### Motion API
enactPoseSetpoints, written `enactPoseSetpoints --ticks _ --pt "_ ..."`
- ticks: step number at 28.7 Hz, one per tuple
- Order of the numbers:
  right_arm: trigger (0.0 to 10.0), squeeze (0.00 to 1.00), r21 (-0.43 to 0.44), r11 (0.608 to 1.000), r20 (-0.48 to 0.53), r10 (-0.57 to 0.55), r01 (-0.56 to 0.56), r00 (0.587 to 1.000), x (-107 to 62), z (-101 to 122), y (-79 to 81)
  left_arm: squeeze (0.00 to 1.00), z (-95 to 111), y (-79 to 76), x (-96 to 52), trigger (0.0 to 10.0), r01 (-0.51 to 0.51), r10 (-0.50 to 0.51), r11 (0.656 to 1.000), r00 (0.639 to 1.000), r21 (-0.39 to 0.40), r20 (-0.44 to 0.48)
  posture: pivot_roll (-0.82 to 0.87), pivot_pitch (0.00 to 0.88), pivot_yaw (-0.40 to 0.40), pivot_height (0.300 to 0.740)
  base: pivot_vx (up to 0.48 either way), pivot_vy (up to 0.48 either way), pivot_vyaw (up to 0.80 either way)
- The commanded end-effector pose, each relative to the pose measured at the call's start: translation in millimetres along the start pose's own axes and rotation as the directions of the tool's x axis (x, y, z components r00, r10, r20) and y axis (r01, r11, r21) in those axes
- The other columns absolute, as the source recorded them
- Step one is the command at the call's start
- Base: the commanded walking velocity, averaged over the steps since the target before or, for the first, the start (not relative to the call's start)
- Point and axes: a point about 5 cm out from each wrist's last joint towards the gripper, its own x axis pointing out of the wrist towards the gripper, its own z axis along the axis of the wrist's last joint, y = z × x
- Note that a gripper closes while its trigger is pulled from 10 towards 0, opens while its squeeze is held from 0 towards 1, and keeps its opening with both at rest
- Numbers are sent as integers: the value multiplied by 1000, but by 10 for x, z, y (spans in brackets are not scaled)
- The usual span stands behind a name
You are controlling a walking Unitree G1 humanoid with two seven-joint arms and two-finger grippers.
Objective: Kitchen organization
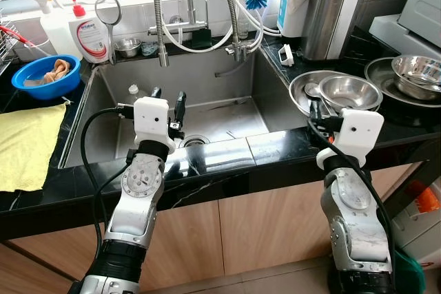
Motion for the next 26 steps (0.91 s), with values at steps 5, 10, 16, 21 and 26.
enactPoseSetpoints --ticks 5,10,16,21,26 --pt "10000 0 15 1000 -7 -22 22 1000 16 -15 -60 0 -13 7 -12 10000 6 -6 1000 1000 8 2 -200 0 59 740 0 0 0" --pt "10000 0 34 999 -49 5 -3 999 45 -62 3 0 -15 -4 -8 10000 15 -15 1000 1000 8 3 -198 0 58 740 0 0 0" --pt "10000 0 43 999 -74 7 -3 997 41 -82 55 0 -38 9 -15 10000 10 -9 1000 1000 12 -8 -197 0 55 740 0 0 0" --pt "10000 0 49 999 -88 11 -6 996 26 -102 70 0 -55 25 -39 10000 5 -4 1000 1000 15 -17 -196 0 55 740 0 0 0" --pt "10000 0 47 999 -89 -1 5 996 36 -95 59 0 -59 37 -35 10000 0 1 1000 1000 18 -20 -194 0 56 740 0 0 0"
